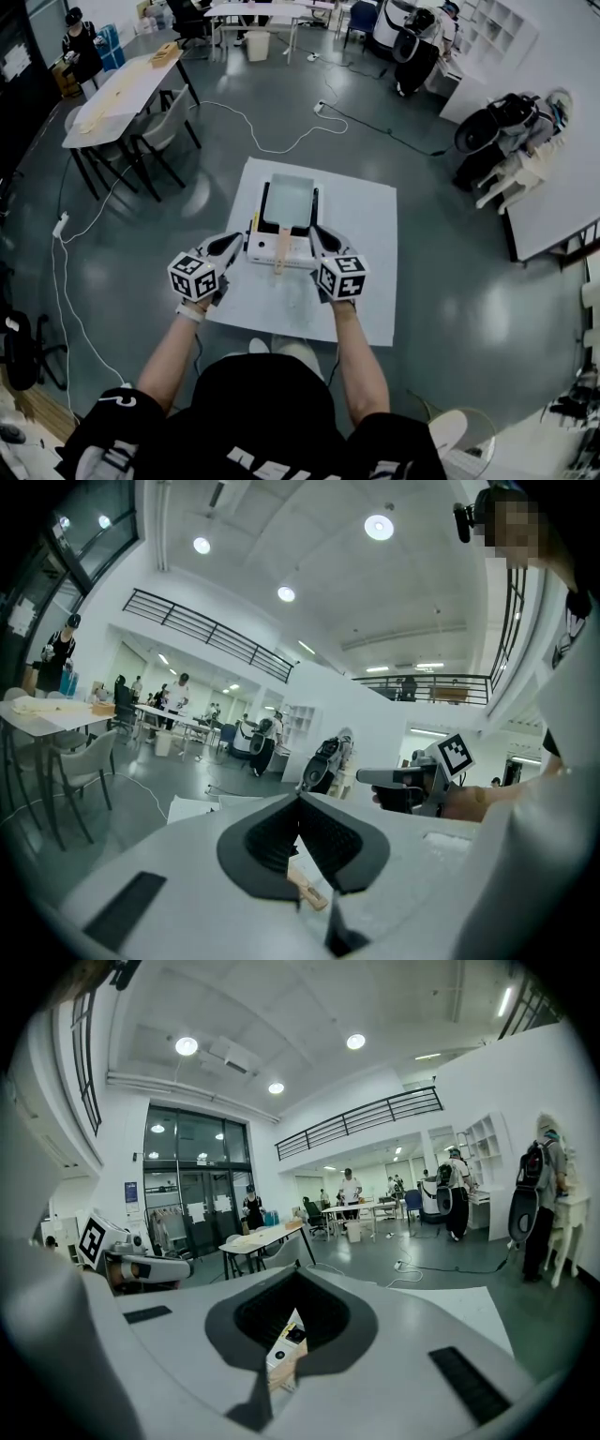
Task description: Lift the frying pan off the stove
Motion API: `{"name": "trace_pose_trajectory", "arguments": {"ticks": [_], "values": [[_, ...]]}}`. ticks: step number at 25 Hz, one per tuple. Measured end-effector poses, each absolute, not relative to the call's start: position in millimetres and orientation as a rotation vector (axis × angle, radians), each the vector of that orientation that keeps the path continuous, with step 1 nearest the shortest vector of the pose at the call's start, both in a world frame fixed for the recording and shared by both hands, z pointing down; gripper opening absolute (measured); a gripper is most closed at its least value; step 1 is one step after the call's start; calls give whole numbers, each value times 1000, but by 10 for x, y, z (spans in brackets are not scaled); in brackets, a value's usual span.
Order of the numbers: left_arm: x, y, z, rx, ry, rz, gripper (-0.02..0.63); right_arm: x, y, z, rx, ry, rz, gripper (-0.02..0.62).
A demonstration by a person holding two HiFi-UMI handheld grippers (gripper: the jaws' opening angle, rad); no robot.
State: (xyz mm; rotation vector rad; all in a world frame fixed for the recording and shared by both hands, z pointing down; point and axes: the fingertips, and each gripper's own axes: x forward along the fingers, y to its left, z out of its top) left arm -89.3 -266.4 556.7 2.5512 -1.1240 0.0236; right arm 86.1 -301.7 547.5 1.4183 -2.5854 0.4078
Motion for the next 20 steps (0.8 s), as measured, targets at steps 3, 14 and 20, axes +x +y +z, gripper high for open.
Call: {"name": "trace_pose_trajectory", "arguments": {"ticks": [3,14,20], "values": [[-826,-2692,5715,2527,-1094,50,-2,844,-3070,5620,1392,-2578,454,-5],[-485,-2600,6336,2454,-926,114,-2,721,-3127,6370,1233,-2501,654,-3],[-316,-2625,6556,2416,-813,118,39,657,-3196,6707,1146,-2454,791,142]]}}
